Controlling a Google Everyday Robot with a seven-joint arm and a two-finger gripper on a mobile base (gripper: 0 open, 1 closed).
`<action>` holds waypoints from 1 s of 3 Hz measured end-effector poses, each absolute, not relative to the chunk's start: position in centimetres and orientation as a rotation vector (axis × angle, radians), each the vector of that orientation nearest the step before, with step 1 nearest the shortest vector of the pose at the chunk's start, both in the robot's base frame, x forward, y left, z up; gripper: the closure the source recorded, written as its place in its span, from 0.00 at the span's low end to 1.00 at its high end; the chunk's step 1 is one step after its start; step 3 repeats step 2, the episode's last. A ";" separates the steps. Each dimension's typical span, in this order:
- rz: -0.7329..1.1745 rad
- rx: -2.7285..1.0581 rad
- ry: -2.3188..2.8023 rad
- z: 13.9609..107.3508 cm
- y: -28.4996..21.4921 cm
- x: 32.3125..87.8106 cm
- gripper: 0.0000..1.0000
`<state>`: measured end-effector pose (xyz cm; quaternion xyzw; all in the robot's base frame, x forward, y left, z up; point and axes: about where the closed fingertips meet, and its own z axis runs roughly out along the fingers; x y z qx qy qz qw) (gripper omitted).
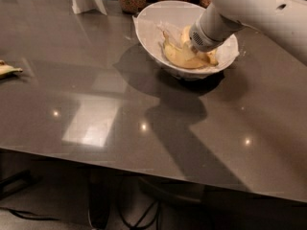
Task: Pick banana from white bowl
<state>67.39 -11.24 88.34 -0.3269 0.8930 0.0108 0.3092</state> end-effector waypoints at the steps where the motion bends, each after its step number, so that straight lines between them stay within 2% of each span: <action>1: -0.002 -0.907 2.310 91.5 -11.3 66.1 1.00; 3: 0.002 -0.958 2.266 93.6 -11.5 64.6 1.00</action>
Offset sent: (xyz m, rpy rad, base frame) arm -0.0493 -0.0076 0.0813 -0.0296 -0.1031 0.1439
